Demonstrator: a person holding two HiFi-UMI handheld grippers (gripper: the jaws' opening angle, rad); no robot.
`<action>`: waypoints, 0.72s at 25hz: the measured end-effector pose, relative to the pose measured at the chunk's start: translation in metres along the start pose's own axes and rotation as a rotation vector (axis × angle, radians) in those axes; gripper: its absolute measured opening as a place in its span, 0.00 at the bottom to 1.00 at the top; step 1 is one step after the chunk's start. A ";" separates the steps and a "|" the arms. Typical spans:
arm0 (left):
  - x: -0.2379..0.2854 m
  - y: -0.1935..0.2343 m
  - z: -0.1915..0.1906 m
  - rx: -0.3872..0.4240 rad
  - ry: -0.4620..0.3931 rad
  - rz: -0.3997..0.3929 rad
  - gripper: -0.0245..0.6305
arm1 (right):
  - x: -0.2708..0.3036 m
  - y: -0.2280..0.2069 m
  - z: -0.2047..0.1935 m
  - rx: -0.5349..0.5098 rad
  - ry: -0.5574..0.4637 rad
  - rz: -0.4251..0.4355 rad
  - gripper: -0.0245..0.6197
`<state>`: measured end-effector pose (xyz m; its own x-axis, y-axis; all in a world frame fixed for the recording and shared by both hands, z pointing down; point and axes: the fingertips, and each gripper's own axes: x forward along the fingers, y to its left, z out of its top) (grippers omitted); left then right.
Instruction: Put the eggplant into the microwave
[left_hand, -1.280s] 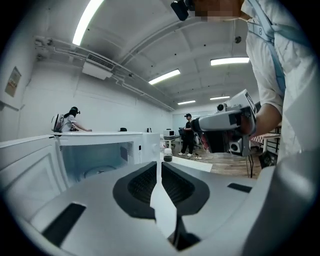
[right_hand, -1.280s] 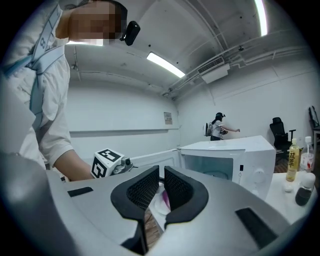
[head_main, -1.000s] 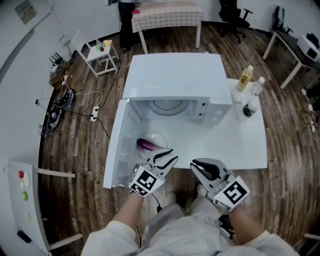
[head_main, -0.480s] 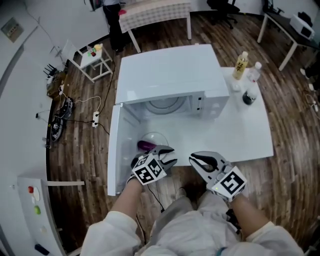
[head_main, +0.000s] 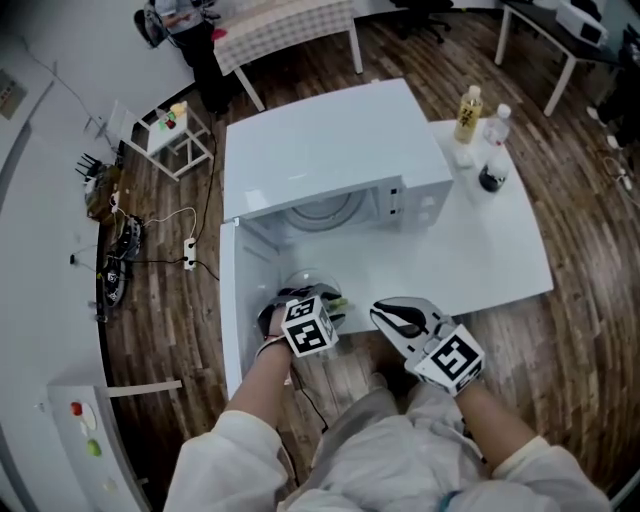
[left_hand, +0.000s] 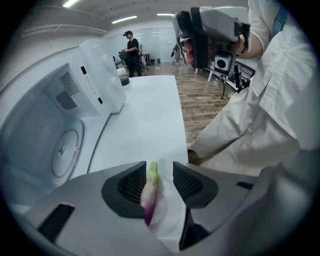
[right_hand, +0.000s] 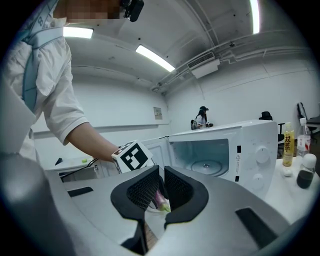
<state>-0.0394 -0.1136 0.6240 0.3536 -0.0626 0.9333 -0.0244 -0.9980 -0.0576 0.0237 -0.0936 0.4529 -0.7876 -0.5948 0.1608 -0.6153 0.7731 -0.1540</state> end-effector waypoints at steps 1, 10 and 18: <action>0.003 0.000 -0.004 0.014 0.023 -0.013 0.29 | 0.001 0.000 0.000 0.003 0.000 -0.006 0.10; 0.027 0.009 -0.025 0.122 0.178 -0.057 0.29 | 0.002 -0.001 -0.004 0.011 0.016 -0.055 0.10; 0.040 0.008 -0.037 0.148 0.251 -0.071 0.26 | 0.000 -0.005 -0.011 0.024 0.030 -0.065 0.10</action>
<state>-0.0601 -0.1242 0.6737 0.1069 -0.0089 0.9942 0.1352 -0.9905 -0.0234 0.0277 -0.0952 0.4640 -0.7448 -0.6365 0.2004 -0.6660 0.7274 -0.1652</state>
